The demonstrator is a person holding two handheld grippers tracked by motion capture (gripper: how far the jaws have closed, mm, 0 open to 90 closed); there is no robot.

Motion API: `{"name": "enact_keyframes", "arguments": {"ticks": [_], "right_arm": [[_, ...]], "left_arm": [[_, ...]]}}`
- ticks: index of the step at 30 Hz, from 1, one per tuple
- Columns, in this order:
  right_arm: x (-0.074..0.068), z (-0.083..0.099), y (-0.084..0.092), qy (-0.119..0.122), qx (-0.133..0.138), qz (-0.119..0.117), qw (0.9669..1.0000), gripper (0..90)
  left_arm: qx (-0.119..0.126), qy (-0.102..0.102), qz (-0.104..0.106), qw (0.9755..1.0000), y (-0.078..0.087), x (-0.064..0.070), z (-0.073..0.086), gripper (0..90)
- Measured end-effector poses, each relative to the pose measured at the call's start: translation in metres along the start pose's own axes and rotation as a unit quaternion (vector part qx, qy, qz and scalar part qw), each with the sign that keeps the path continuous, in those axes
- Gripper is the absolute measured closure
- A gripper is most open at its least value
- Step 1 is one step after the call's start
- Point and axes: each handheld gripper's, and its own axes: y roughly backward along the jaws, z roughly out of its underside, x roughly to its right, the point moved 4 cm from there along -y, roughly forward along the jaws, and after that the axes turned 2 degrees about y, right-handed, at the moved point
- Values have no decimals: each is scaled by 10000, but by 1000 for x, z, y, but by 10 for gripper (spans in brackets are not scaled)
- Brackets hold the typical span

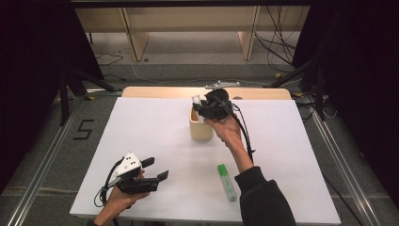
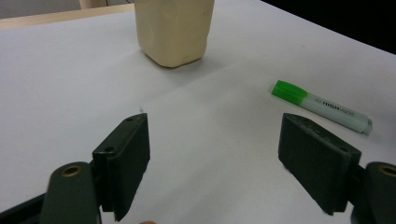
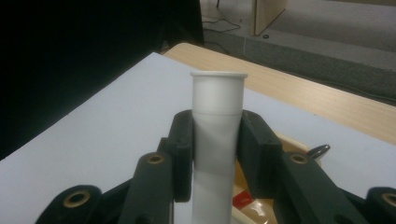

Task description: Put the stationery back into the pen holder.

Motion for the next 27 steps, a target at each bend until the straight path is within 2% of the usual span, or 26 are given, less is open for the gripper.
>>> {"name": "enact_keyframes", "arguments": {"ticks": [22, 27], "right_arm": [[11, -3, -21, -61, -46, 265, 9996, 680], [15, 0, -28, -191, -41, 330, 9993, 681]], "left_arm": [[-6, -20, 25, 10000, -1, 1, 0, 243], [-5, -12, 14, 10000, 0, 1, 0, 243]]}}
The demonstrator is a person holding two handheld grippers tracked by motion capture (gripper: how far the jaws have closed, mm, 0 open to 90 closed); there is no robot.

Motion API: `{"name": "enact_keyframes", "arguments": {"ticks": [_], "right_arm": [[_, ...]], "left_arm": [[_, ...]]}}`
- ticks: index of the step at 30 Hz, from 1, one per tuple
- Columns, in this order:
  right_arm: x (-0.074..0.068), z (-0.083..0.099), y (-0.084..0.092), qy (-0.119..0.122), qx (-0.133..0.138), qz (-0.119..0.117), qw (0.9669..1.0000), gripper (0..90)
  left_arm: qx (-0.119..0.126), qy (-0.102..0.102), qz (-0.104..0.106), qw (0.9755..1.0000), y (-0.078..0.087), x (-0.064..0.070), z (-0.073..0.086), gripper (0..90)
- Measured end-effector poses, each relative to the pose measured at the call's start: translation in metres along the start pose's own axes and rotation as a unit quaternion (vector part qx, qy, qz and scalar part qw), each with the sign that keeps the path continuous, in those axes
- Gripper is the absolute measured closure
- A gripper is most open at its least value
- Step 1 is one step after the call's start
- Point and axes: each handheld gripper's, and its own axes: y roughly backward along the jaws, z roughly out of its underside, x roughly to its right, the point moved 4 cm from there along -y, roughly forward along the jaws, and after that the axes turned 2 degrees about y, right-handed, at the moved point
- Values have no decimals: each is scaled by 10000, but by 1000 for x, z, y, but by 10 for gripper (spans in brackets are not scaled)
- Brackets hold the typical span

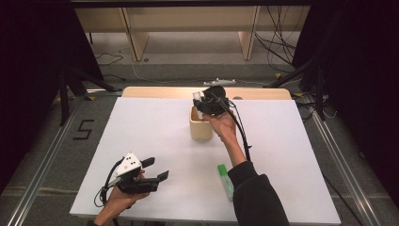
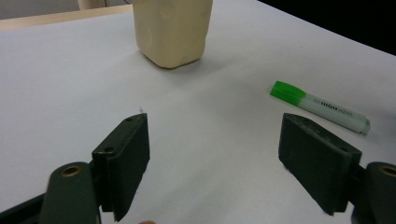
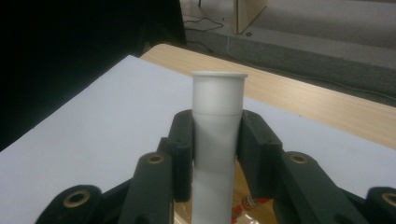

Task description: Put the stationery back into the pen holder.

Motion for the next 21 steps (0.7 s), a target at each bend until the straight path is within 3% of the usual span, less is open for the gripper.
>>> {"name": "enact_keyframes", "arguments": {"ticks": [11, 21], "right_arm": [[1, 4, -12, 10, -58, 222, 9997, 680], [4, 7, -15, -21, -87, 266, 9996, 680]], "left_arm": [[18, 10, 0, 10000, 1, -1, -1, 243], [58, 70, 25, 10000, 1, -2, -1, 243]]}}
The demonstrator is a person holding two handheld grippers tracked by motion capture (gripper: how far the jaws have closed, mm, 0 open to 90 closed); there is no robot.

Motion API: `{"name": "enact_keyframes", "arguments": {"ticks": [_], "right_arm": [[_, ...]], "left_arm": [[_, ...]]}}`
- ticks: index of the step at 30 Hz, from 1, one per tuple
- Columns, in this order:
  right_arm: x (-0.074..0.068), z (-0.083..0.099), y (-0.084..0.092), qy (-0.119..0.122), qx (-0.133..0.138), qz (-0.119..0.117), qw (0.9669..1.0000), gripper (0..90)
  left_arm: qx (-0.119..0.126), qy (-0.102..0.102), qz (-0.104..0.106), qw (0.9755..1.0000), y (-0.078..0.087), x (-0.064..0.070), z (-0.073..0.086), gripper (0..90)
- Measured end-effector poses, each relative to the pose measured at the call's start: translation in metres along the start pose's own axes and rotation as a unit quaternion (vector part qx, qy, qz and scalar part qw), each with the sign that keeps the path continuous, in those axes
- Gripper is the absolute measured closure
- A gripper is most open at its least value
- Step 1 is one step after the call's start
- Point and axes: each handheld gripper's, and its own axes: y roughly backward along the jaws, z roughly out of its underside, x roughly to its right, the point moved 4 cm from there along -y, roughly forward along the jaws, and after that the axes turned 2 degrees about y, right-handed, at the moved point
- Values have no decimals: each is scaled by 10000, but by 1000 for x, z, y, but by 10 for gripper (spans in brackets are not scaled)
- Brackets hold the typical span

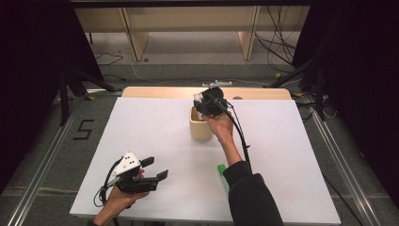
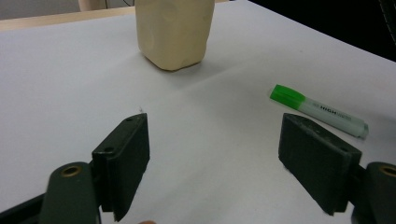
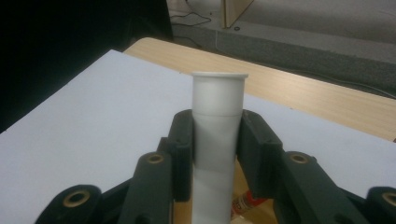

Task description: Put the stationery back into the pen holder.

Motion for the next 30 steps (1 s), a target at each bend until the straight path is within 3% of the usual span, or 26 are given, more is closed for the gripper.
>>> {"name": "enact_keyframes", "arguments": {"ticks": [14, 18, 21, 26, 30], "right_arm": [[-1, 11, -9, 35, -160, 8, 9999, 667], [-1, 11, -10, -113, -234, -116, 9996, 432], [0, 6, -3, -90, -82, -62, 9999, 347], [2, -1, 12, -57, 124, -101, 9999, 320], [0, 0, 24, 68, 34, -180, 9998, 301]], "left_arm": [[-20, -10, -11, 10000, 0, 0, 0, 243], [-23, -16, -10, 10000, 0, 0, 0, 243], [-31, -21, -9, 10000, -1, 0, 1, 243], [-32, -14, -5, 10000, -1, 1, 1, 243], [-35, -19, -12, 10000, -1, 1, 1, 243]]}}
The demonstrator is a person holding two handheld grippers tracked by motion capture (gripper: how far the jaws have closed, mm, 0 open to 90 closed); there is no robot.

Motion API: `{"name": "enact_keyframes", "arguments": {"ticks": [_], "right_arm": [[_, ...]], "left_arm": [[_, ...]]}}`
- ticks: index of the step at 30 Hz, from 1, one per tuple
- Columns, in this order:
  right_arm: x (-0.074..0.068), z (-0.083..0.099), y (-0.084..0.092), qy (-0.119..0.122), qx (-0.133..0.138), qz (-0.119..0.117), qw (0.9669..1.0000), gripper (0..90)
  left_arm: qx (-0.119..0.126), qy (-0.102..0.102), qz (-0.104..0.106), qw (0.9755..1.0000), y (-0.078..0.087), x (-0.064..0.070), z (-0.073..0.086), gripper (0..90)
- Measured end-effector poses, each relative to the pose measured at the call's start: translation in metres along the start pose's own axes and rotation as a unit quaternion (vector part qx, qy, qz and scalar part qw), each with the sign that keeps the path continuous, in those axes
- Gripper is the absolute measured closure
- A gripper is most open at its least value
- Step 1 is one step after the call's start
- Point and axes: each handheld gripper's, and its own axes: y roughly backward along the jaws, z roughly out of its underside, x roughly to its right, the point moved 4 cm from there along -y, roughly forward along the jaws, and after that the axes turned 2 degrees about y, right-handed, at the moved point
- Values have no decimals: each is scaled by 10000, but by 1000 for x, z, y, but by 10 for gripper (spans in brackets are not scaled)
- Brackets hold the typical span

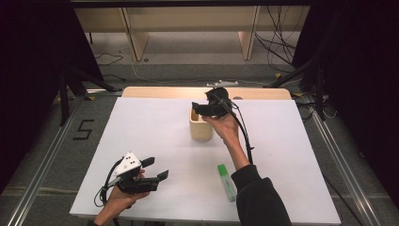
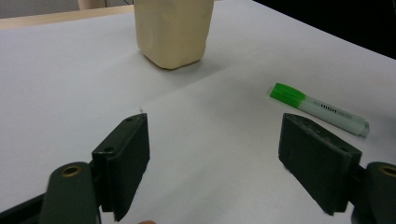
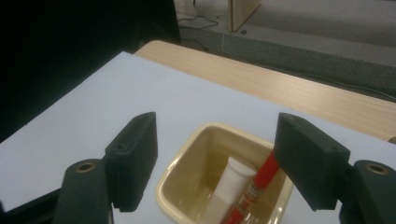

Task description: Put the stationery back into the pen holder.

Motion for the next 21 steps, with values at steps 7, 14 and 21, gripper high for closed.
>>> {"name": "enact_keyframes", "arguments": {"ticks": [7, 14, 21], "right_arm": [[-12, 9, 23, 285, -175, -224, 9992, 271], [-19, 29, 37, 502, -482, -404, 9968, 269], [-16, 46, 47, 555, -626, -378, 9958, 268]], "left_arm": [[-28, -16, -6, 10000, -1, 0, 0, 243], [-24, -4, -12, 10000, -1, 0, 1, 243], [-43, -30, -18, 10000, -1, 0, 1, 243]]}}
